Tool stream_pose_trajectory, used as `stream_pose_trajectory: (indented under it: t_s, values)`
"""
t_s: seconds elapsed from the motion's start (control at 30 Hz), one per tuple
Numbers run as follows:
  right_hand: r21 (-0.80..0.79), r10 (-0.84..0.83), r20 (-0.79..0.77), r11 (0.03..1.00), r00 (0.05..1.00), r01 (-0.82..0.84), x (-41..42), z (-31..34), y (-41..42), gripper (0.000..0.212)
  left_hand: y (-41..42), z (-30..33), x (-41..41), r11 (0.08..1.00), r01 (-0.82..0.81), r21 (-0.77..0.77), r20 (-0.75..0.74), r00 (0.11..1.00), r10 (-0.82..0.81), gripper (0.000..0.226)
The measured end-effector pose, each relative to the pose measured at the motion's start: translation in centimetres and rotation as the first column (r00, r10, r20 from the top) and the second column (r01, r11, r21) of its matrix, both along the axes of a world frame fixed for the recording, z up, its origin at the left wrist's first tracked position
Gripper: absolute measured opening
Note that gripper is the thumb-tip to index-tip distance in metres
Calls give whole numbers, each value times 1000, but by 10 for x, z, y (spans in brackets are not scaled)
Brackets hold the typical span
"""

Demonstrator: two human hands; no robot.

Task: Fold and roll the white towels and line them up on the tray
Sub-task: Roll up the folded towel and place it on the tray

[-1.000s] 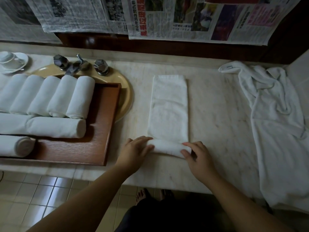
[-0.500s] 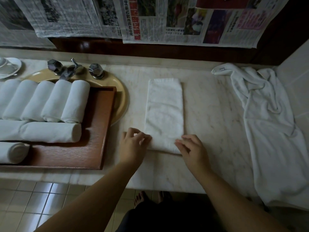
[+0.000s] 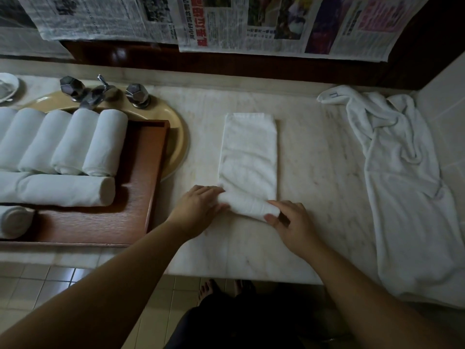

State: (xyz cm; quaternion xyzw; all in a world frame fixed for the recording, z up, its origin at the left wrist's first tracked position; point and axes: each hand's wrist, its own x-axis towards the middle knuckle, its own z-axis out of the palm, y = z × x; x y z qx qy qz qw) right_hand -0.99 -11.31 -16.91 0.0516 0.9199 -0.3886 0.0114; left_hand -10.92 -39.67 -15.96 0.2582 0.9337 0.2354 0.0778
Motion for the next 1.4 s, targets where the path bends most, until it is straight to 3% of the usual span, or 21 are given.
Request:
stream_pose_trajectory:
  t_s: [0.17,0.27,0.33,0.43,0.47,0.57,0.63,0.7,0.8,1.0,1.1,1.2,1.3,1.4]
  values:
    - [-109,-155,185,978,971,176,-23,2,-4,30,23,-1,6,948,-314,45,203,932,299,55]
    - [-180,-155,309,959,938,217,-39,16,-3,43,30,-1,-6,924,-382,-8,295,882,368,69]
    - [-254,-199,355,920,913,299,-50,20,-2,38,35,2,-13,900,-436,-20,343,842,416,60]
    - [-281,-288,298,885,910,372,-62,20,-4,24,44,9,-18,779,-619,97,416,737,533,46]
    - [-237,-304,217,906,928,352,-63,19,-5,18,46,9,-19,770,-627,119,370,748,551,42]
    - [1,-229,-115,973,967,231,-51,11,-7,12,47,7,-16,862,-497,98,64,868,493,29]
    - [148,-88,-279,980,956,133,-35,2,-7,23,39,7,-10,937,-335,101,-143,927,347,31]
    - [197,5,-351,978,936,68,-16,-5,-4,37,23,2,1,986,-135,97,-274,949,157,34]
    - [244,78,-353,970,932,12,9,-8,0,43,0,-9,26,999,52,11,-294,955,-47,43]
    - [280,124,-336,960,934,-26,33,-7,-9,40,7,-9,55,987,-72,147,-354,927,120,41]
    - [311,143,-328,950,934,-36,35,-3,-8,33,8,-7,59,985,-79,155,-399,907,136,25]
    - [380,174,-307,924,935,-47,34,1,-4,38,9,-5,65,985,-78,152,-433,891,137,22]
    - [413,201,-297,909,934,-64,34,1,-1,44,1,-12,72,995,-49,85,-417,905,80,38]
    - [336,168,-293,940,941,-64,30,-2,-2,43,-14,-23,72,998,29,60,-392,920,-3,48]
